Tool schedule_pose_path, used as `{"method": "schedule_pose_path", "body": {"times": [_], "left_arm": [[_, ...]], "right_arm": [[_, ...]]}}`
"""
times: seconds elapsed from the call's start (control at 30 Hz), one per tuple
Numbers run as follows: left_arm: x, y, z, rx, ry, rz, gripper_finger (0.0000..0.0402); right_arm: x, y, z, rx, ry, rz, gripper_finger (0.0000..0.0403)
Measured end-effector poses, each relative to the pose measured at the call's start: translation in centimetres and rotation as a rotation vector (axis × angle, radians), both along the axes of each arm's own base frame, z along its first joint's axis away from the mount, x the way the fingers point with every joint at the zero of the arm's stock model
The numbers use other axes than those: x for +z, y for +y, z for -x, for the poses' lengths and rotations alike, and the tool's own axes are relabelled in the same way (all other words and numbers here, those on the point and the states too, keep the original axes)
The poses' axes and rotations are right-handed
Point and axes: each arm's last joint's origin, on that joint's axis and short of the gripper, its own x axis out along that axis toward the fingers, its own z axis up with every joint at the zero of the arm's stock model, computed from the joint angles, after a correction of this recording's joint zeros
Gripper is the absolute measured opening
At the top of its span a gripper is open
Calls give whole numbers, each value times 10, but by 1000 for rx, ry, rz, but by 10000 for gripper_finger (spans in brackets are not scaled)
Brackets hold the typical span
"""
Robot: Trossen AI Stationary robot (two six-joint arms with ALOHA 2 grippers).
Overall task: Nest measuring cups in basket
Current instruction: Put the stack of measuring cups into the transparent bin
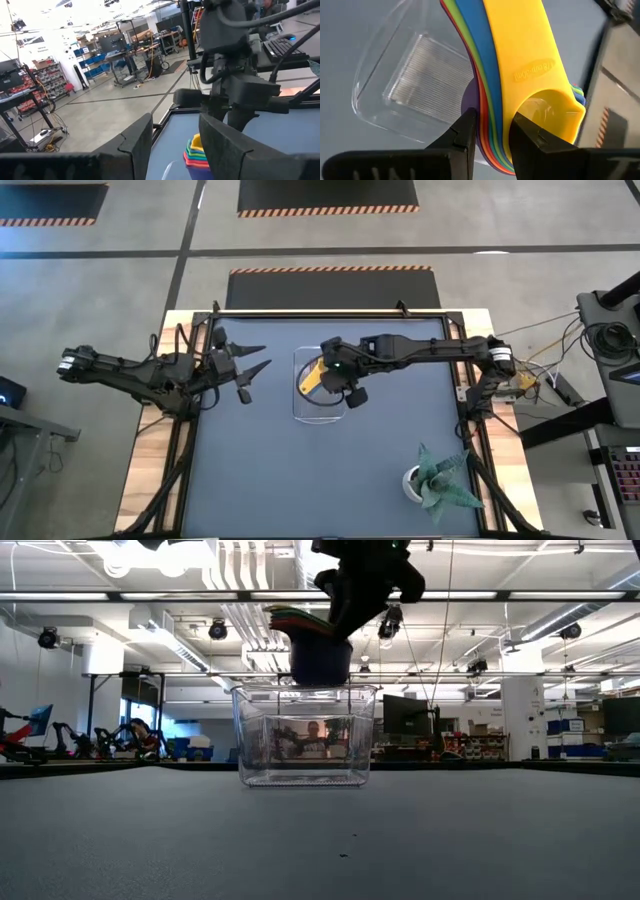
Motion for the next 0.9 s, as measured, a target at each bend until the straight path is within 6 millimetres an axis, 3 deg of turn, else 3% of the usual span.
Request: {"method": "schedule_pose_path", "body": {"times": [0.37,0.9], "left_arm": [[0,0,0,0,-2,1,144],[0,0,0,0,-1,1,144]], "right_arm": [[-27,-8,-11,285,121,161,75],[-55,-20,-29,378,134,138,75]]}}
